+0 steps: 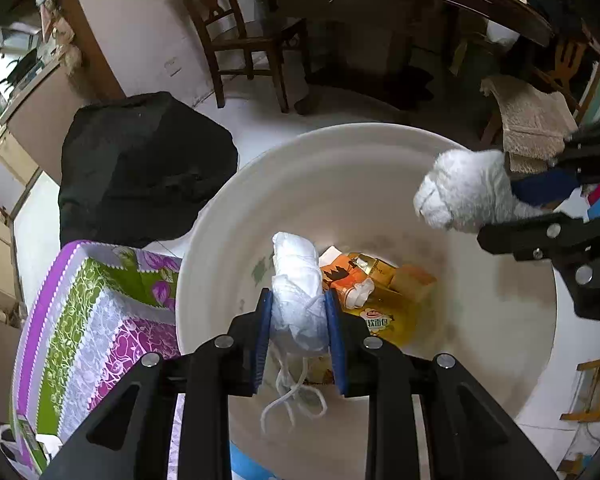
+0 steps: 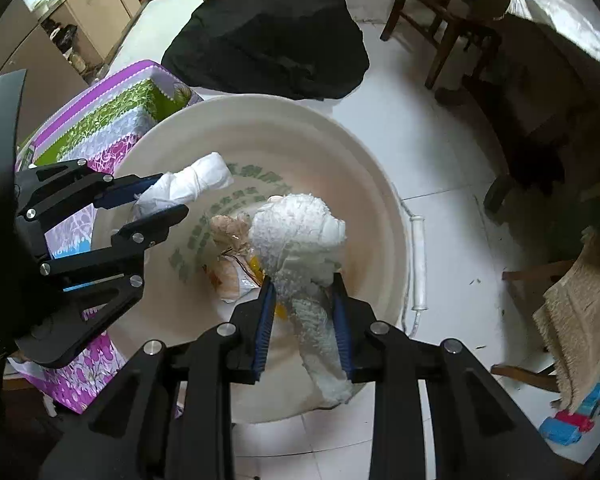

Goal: Collect trash
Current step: 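Open both grippers to drop the cloth and towel into the bucket, then move both tools back over the table toward the remaining packs, then grasp the alcohol-wipes pack with the right gripper while the left gripper grasps the white tube box, then lift and carry the wipes pack and white tablet box over the white bucket, then open both grippers to drop the wipes pack and tablet box into the bucket, then move both tools back over the table toward the last two packs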

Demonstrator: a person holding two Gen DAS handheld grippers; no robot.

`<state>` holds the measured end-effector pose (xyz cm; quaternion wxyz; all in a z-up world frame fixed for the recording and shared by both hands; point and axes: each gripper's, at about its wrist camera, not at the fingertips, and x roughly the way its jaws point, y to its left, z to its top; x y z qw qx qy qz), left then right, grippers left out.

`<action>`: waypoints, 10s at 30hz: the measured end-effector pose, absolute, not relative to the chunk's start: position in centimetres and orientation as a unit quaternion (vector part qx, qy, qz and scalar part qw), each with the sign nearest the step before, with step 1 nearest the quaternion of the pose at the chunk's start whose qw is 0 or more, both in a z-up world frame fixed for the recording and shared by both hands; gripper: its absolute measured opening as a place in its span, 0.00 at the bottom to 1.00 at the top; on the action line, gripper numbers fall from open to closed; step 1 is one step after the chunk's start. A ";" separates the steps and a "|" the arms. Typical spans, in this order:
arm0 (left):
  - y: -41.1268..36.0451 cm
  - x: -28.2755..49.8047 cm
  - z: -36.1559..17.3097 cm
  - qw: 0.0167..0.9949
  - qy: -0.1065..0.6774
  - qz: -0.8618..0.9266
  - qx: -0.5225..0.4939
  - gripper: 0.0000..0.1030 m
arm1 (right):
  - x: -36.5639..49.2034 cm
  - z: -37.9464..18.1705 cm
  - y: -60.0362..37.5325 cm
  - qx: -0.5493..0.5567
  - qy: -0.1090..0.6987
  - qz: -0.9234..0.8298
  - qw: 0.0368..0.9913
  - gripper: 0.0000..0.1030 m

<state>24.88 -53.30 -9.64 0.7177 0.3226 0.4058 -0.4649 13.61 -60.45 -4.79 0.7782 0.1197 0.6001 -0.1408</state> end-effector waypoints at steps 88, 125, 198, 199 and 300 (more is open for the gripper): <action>-16.2 20.6 -10.2 0.918 0.323 -0.177 0.145 0.60 | 11.2 -4.1 -35.6 -0.002 0.304 -0.126 0.944 0.59; -4.0 28.3 -8.6 0.931 0.319 -0.161 0.073 0.70 | 14.0 -9.5 -31.1 0.247 0.367 -0.009 0.897 0.38; -19.7 20.5 -2.4 0.911 0.276 -0.246 0.185 0.44 | 9.3 0.1 -39.7 0.142 0.347 -0.026 0.926 0.49; -20.9 20.3 -1.9 0.910 0.268 -0.253 0.190 0.44 | 9.0 0.6 -40.5 0.140 0.345 -0.034 0.927 0.49; -26.3 24.4 -8.0 0.911 0.277 -0.266 0.149 0.70 | 9.7 -4.0 -42.3 0.069 0.253 -0.133 0.956 0.61</action>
